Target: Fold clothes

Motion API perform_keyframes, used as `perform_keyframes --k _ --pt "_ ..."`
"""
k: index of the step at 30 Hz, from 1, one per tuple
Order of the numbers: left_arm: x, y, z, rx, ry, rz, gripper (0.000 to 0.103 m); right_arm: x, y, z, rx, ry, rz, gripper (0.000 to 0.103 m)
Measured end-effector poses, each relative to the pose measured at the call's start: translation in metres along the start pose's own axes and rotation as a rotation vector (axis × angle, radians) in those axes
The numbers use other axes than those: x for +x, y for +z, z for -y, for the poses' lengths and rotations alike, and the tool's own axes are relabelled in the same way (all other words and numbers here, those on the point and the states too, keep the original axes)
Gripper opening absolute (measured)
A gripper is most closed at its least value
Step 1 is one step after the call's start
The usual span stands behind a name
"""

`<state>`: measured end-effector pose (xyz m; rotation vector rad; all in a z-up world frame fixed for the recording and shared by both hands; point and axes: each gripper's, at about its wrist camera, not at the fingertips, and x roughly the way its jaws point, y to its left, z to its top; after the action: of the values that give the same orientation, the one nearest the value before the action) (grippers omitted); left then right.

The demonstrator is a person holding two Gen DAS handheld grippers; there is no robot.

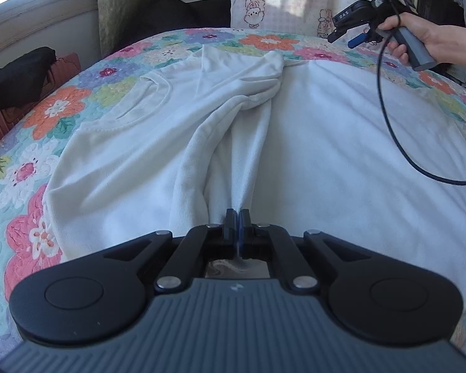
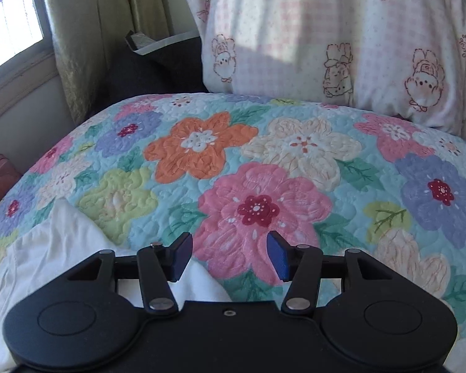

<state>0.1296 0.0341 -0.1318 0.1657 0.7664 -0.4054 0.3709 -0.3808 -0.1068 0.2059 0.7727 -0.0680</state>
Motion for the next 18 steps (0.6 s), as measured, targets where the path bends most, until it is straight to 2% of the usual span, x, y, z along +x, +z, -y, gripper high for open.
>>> perform_keyframes --k 3,6,9,12,14,17,18 --pt "0.006 -0.001 0.004 0.01 0.015 -0.032 0.001 -0.018 -0.02 0.004 -0.092 0.009 -0.039 0.064" --pt "0.01 -0.001 0.005 0.013 0.021 -0.045 0.001 -0.03 -0.038 0.023 -0.112 -0.093 -0.057 0.065" --pt "0.008 0.0 0.0 -0.023 0.004 -0.048 0.001 -0.045 -0.05 0.064 -0.019 -0.188 -0.028 0.065" --pt "0.006 0.001 -0.006 -0.071 -0.02 -0.05 0.002 -0.063 -0.065 0.106 0.117 -0.232 -0.045 0.065" --pt "0.003 0.001 -0.008 -0.09 -0.032 -0.046 0.002 -0.076 -0.08 0.122 0.13 -0.242 -0.033 0.065" --pt "0.005 0.001 -0.005 -0.084 -0.034 -0.053 0.002 -0.083 -0.099 0.145 0.128 -0.298 -0.031 0.074" --pt "0.007 0.001 -0.003 -0.08 -0.033 -0.059 0.002 -0.081 -0.103 0.154 0.147 -0.291 -0.034 0.076"
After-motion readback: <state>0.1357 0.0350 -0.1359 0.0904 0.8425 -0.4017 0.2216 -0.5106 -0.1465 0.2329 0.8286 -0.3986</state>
